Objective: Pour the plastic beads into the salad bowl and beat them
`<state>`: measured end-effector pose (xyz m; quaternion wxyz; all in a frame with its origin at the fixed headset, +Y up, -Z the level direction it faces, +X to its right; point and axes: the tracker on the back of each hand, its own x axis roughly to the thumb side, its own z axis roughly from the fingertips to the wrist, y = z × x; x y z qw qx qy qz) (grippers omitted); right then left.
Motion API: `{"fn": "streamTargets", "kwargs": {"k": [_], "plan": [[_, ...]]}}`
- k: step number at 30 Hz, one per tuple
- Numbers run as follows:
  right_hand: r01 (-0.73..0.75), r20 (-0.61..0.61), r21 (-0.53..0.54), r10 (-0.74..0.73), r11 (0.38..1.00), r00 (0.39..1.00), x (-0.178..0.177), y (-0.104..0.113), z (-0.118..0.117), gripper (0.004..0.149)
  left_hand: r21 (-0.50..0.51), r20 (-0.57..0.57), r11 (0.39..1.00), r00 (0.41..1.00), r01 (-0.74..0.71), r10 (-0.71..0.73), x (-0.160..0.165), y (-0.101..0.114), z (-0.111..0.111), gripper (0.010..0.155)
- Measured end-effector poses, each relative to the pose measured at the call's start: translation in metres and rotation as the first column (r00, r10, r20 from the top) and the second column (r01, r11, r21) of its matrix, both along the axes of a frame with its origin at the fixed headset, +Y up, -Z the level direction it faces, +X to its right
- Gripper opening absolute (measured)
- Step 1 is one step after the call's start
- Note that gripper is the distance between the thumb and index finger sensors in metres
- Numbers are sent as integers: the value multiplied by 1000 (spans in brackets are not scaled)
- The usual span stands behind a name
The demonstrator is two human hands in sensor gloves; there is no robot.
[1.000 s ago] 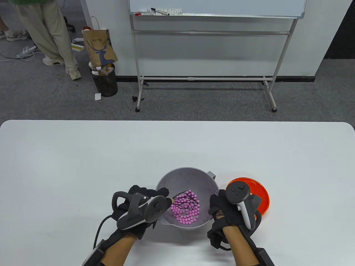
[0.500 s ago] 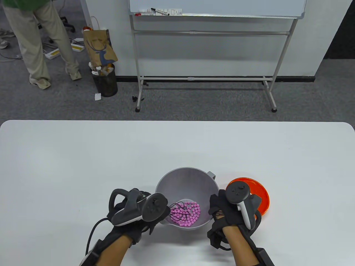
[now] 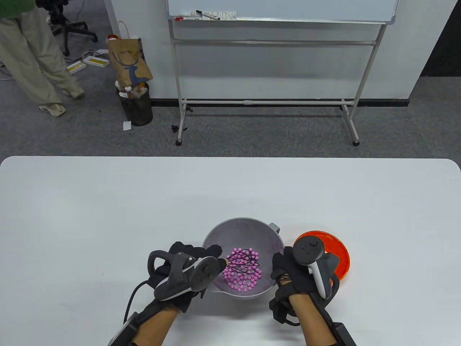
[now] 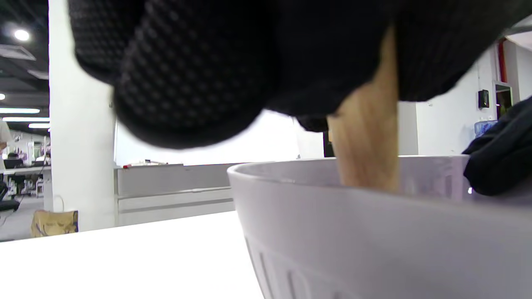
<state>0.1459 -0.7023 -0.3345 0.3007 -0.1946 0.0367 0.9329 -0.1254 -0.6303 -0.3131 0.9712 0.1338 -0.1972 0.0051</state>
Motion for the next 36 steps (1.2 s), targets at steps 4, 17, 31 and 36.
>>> {"fn": "streamTargets", "kwargs": {"k": [4, 17, 31, 36], "plan": [[0, 0, 0, 0, 1000, 1000, 0, 0, 0, 52, -22, -27, 999, 999, 32, -33, -6, 8, 0, 43], [-2, 1, 1, 2, 1000, 1000, 0, 0, 0, 52, -176, 149, 980, 987, 88, -62, 14, 28, 22, 40], [1, 1, 2, -1, 1000, 1000, 0, 0, 0, 52, 62, 60, 998, 998, -13, 9, 5, -1, 4, 46], [3, 0, 1, -3, 1000, 1000, 0, -1, 0, 52, 41, 28, 999, 999, 20, -21, -1, 4, 2, 44]]}}
